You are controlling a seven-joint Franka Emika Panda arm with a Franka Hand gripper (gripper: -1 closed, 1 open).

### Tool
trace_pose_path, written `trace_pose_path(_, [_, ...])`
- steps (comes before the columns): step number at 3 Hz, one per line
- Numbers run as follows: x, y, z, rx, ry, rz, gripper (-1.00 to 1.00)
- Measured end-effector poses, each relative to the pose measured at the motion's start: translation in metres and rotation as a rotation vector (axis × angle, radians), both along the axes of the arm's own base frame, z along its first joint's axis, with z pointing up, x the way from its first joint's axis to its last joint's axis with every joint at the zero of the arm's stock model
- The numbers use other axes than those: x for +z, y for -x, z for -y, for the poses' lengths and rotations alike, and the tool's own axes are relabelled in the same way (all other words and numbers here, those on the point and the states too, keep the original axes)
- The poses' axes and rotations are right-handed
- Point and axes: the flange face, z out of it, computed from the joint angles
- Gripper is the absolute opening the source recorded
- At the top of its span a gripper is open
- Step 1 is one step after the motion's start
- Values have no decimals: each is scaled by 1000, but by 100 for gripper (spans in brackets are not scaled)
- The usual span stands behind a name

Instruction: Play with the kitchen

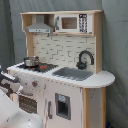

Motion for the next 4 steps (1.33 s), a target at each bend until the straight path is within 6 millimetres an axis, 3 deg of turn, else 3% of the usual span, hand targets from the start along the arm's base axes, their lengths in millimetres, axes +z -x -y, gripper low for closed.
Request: trace_pose_path(4, [-5, 1, -3, -47, 368, 138, -100])
